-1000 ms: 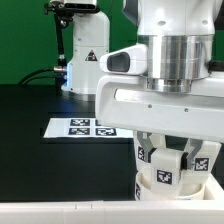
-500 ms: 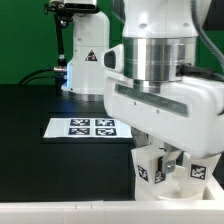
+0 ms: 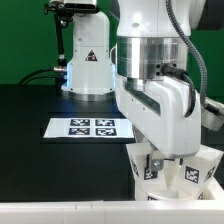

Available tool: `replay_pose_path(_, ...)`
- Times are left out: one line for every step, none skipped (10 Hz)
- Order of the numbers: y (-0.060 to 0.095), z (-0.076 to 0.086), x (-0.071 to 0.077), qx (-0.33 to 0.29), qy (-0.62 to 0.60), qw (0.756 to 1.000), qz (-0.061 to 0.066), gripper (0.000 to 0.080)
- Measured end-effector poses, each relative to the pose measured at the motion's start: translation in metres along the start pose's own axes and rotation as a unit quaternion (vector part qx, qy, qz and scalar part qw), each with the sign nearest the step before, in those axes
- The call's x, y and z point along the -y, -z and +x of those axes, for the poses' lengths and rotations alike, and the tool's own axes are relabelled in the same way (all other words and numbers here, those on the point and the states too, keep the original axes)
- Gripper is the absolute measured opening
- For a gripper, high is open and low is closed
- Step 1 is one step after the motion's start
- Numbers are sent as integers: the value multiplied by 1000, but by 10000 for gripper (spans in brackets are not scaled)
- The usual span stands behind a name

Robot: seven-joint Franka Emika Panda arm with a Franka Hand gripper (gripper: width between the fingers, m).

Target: Assemble stool

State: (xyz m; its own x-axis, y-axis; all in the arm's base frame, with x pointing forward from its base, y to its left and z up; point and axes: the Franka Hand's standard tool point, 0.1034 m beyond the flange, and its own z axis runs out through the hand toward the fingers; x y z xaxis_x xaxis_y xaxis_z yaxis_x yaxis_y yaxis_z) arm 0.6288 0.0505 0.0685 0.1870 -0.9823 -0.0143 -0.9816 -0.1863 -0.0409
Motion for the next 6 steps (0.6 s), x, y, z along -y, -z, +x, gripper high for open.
replay_pose_path(0, 0, 0, 0, 0, 1000, 0, 450)
replay_pose_path(4, 1, 2, 1, 8, 1000, 4, 575)
replay_pose_path(22, 4, 3, 8, 13, 1000, 18, 635)
replay_pose_path(38, 6, 4, 14, 17, 999, 27, 635)
replay_pose_path(52, 6, 8, 18, 19, 999, 32, 645)
replay_pose_path(57, 4, 9, 20, 21, 999, 33, 649)
